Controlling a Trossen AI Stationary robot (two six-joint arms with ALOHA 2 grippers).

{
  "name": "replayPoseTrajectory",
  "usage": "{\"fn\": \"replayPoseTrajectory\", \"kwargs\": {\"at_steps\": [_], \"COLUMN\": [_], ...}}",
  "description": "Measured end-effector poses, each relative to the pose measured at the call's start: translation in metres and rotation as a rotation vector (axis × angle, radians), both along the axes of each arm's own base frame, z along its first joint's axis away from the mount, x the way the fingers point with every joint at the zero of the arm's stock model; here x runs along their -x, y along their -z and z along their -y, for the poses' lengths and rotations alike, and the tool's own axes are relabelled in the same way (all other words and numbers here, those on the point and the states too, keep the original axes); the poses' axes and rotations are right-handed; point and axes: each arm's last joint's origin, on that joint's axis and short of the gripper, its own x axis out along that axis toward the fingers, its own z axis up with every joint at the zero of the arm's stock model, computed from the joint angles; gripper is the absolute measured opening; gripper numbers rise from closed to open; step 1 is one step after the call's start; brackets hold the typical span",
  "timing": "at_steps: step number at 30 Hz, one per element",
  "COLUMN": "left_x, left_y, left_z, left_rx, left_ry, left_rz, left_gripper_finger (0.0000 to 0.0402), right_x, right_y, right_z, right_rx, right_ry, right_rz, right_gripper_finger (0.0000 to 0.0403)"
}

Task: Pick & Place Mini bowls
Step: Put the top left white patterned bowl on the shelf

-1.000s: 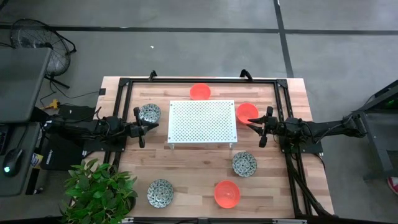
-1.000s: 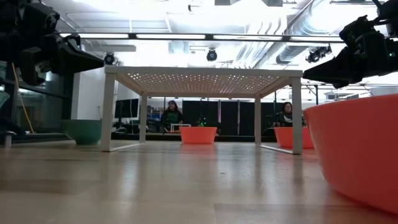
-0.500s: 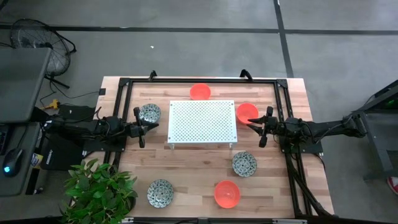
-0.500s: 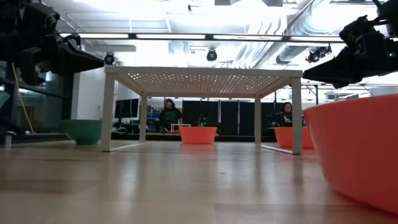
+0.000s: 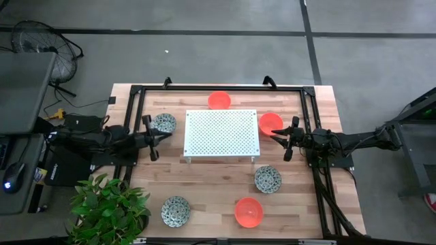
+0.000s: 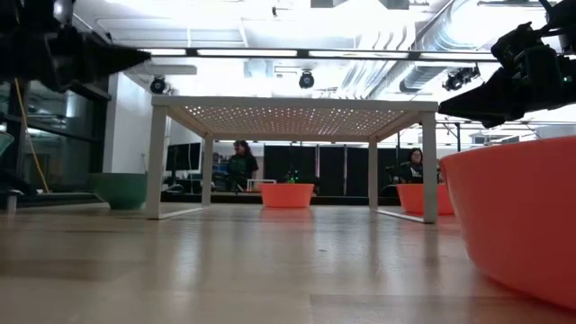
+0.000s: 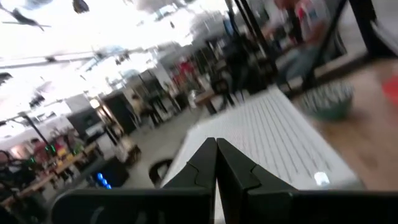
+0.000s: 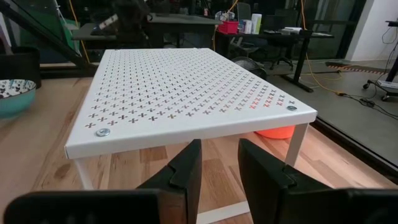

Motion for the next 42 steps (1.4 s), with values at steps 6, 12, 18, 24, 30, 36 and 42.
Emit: {"fn": "replayPoseTrajectory", "kwargs": {"at_steps": [6, 12, 18, 24, 30, 36, 42], "left_x": [0.003, 0.004, 0.005, 0.011, 0.023, 0.024, 0.017], "left_y": [-0.011, -0.011, -0.01, -0.029, -0.067, -0.099, -0.121], "left_z": [-0.001, -0.005, -0.008, -0.011, -0.014, -0.016, -0.016], "left_rx": [0.091, 0.365, 0.548, 0.627, 0.599, 0.561, 0.517], "left_ry": [0.01, -0.061, -0.165, -0.258, -0.359, -0.482, -0.555], "left_rz": [0.13, 0.192, 0.234, 0.183, 0.087, -0.033, -0.136], "left_gripper_finger": [0.0, 0.0, 0.0, 0.0, 0.0, 0.0002, 0.003], "right_x": [0.0, 0.0, 0.0, 0.0, 0.0, 0.0, 0.0], "right_y": [0.0, 0.0, 0.0, 0.0, 0.0, 0.0, 0.0], "right_z": [0.0, 0.0, 0.0, 0.0, 0.0, 0.0, 0.0], "right_rx": [0.0, 0.0, 0.0, 0.0, 0.0, 0.0, 0.0], "right_ry": [0.0, 0.0, 0.0, 0.0, 0.0, 0.0, 0.0], "right_rz": [0.0, 0.0, 0.0, 0.0, 0.0, 0.0, 0.0], "right_gripper_finger": [0.0094, 0.0094, 0.0094, 0.0094, 0.0094, 0.0094, 0.0094]}}
